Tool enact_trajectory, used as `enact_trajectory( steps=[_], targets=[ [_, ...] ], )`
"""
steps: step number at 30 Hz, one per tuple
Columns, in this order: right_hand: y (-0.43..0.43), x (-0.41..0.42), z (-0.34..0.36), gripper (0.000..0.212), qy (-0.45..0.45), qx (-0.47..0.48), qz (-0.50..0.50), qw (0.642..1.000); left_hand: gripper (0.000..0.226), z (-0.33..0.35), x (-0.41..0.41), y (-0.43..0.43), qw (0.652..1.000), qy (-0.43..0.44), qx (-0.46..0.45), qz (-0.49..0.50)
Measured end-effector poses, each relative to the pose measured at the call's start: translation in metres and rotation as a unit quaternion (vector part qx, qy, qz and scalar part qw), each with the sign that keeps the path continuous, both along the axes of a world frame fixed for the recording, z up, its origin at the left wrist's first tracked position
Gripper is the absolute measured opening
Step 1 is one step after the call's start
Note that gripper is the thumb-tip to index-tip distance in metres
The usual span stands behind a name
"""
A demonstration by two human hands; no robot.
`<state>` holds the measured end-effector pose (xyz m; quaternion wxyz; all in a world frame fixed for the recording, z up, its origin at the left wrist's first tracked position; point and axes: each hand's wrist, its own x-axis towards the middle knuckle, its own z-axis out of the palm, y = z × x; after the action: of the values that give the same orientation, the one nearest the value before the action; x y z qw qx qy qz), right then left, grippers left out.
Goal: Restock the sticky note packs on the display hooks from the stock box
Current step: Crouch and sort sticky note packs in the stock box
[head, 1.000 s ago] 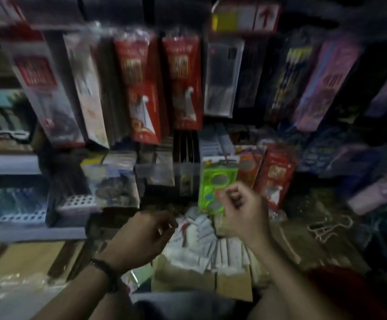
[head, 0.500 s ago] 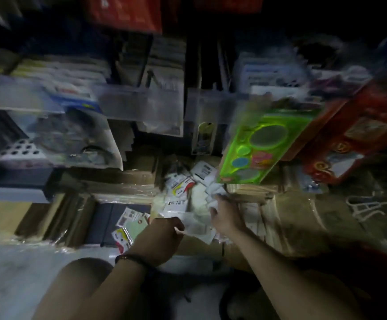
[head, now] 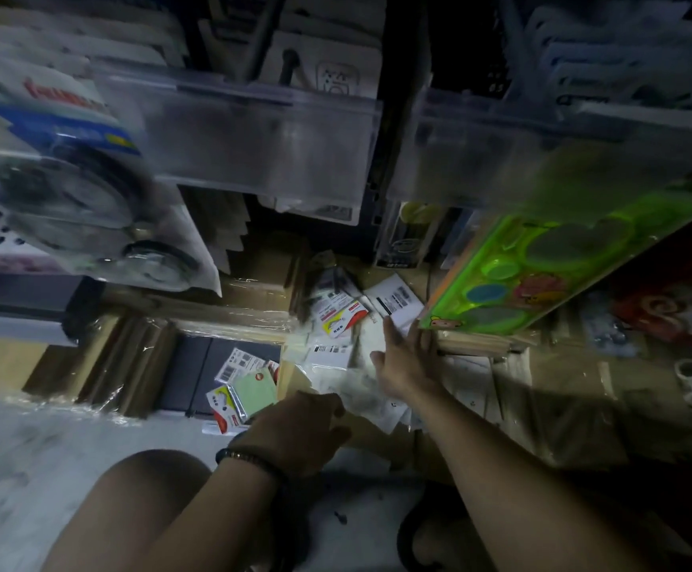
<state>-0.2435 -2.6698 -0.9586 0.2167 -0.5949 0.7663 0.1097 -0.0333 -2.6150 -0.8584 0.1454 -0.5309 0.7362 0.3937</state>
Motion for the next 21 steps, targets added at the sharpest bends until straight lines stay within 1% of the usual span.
enact_trajectory(
  steps=[5,8,11,12,14,16,21],
  targets=[
    [0.024,0.016,-0.004,0.062,0.002,-0.044,-0.077,0.996,0.045,-0.003,-0.01,0.004,0.998,0.016,0.002,-0.053],
    [0.025,0.017,-0.002,0.047,0.031,-0.099,-0.135,0.985,0.048,-0.003,-0.008,0.003,0.999,0.014,0.01,-0.048],
    [0.012,0.009,0.007,0.04,0.03,-0.14,-0.146,0.979,0.049,-0.002,-0.005,0.001,0.999,0.019,0.012,-0.041],
    [0.005,0.005,0.009,0.041,0.03,-0.131,-0.145,0.98,0.048,-0.003,-0.004,0.0,0.999,0.02,0.011,-0.039],
    [-0.012,-0.002,0.011,0.052,0.048,-0.086,-0.134,0.986,0.047,-0.003,-0.003,-0.001,0.999,0.017,0.016,-0.036],
    [-0.023,-0.008,0.01,0.061,0.046,-0.041,-0.127,0.99,0.046,-0.002,-0.005,-0.003,0.999,0.019,0.008,-0.037],
    [-0.026,-0.01,0.011,0.061,0.03,0.004,-0.138,0.99,0.044,-0.003,-0.008,-0.005,1.0,0.006,0.007,-0.026]
  ],
)
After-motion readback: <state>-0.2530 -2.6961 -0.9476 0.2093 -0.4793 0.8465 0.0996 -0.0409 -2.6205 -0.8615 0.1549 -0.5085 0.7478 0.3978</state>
